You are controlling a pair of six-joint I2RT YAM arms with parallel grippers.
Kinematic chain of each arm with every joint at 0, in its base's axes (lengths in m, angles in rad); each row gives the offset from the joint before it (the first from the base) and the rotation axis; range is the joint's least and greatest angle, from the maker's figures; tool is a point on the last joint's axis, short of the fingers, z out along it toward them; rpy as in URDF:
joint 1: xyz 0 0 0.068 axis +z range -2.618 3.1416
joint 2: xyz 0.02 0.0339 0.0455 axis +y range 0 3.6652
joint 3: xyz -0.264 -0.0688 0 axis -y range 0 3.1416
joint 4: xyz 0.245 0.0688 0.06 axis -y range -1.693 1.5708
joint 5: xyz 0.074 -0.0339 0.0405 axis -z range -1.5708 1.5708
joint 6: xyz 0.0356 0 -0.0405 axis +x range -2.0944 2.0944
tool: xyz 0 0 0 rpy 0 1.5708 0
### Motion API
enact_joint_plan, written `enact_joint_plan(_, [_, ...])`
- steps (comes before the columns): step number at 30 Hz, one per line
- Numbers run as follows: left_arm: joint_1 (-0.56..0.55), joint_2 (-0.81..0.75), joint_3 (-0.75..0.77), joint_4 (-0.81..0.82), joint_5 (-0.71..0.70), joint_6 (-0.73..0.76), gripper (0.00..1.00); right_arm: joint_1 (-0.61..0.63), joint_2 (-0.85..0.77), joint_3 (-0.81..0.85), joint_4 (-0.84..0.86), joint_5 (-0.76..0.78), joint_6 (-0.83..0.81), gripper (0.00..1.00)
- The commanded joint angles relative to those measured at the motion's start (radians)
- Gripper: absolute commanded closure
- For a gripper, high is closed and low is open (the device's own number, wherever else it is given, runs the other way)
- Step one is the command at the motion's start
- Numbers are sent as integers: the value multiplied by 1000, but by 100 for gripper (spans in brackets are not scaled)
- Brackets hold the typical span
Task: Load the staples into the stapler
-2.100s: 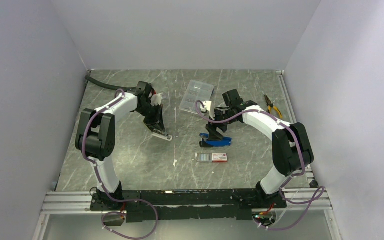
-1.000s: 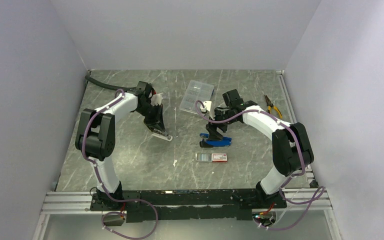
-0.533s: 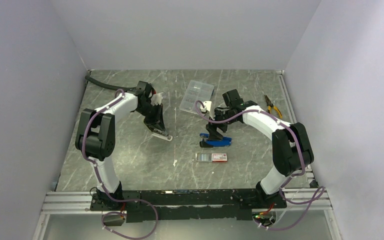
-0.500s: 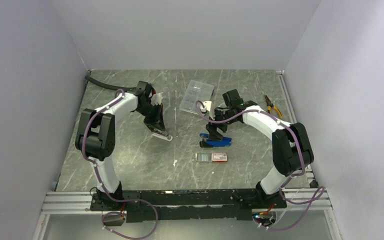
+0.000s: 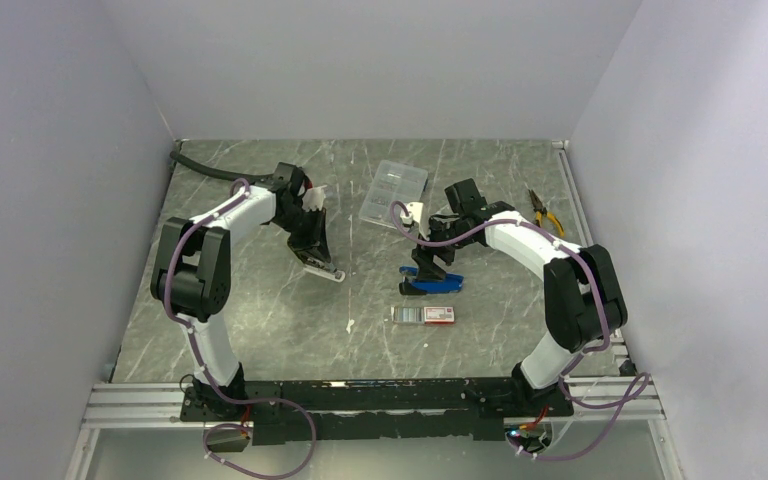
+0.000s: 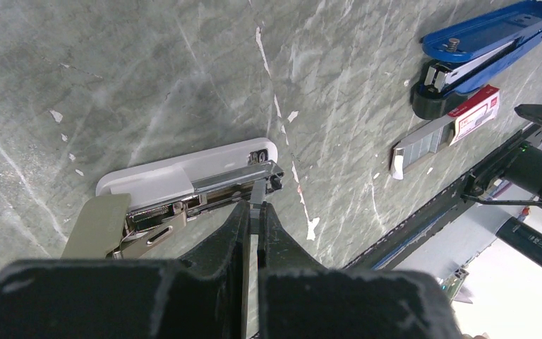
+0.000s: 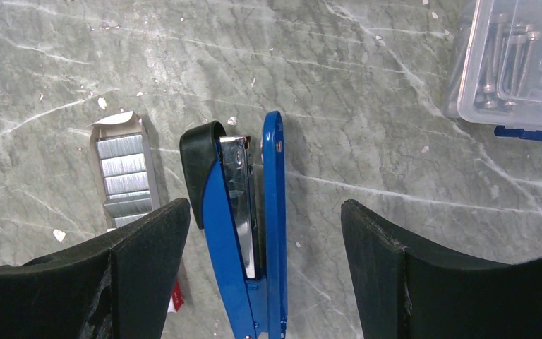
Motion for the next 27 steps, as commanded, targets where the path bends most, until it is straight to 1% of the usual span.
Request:
enact_joint_plan(1, [-6, -14, -2, 17, 1, 1, 97, 1, -1, 7, -15, 6, -18, 18])
enact_joint_plan(8, [-6, -25, -1, 16, 14, 4, 97, 1, 3, 8, -15, 6, -20, 18])
enact_joint_plan(21, [-14, -128, -88, 88, -30, -30, 97, 1, 12, 12, -12, 20, -20, 18])
enact_joint_plan(27, [-14, -150, -102, 98, -37, -37, 97, 1, 16, 15, -11, 30, -19, 18])
